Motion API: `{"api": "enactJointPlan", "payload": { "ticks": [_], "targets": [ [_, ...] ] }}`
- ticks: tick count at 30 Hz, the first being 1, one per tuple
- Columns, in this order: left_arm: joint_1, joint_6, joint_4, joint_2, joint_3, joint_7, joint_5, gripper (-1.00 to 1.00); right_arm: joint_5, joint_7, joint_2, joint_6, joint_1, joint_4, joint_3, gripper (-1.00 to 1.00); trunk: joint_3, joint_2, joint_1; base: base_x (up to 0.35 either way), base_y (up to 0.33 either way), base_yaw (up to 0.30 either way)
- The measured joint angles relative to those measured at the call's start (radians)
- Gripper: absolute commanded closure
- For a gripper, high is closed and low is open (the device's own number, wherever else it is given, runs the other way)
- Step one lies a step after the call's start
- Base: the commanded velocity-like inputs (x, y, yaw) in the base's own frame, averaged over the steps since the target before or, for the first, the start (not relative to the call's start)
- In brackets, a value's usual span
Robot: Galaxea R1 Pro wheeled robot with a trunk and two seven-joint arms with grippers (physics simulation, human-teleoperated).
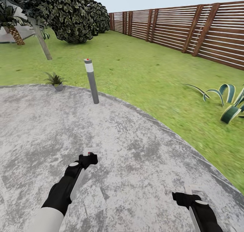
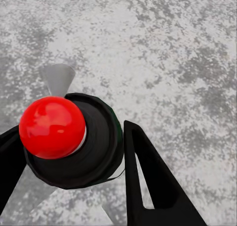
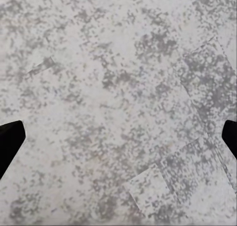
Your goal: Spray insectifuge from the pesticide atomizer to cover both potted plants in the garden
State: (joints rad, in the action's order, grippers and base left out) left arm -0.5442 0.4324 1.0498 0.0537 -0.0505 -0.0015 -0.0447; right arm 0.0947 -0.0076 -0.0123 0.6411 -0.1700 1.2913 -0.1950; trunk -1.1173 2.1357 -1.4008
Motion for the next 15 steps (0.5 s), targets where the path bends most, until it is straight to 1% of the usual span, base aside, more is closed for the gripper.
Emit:
{"api": "enactJointPlan", "payload": {
  "ticks": [15],
  "targets": [
    [0.000, 0.000, 0.000, 0.000, -0.001, 0.000, -0.001, 1.00, -0.001, -0.001, 0.000, 0.000, 0.000, 0.000, -0.002, -1.00, 0.020, 0.000, 0.000, 0.000, 0.315, 0.000]
  ]
}}
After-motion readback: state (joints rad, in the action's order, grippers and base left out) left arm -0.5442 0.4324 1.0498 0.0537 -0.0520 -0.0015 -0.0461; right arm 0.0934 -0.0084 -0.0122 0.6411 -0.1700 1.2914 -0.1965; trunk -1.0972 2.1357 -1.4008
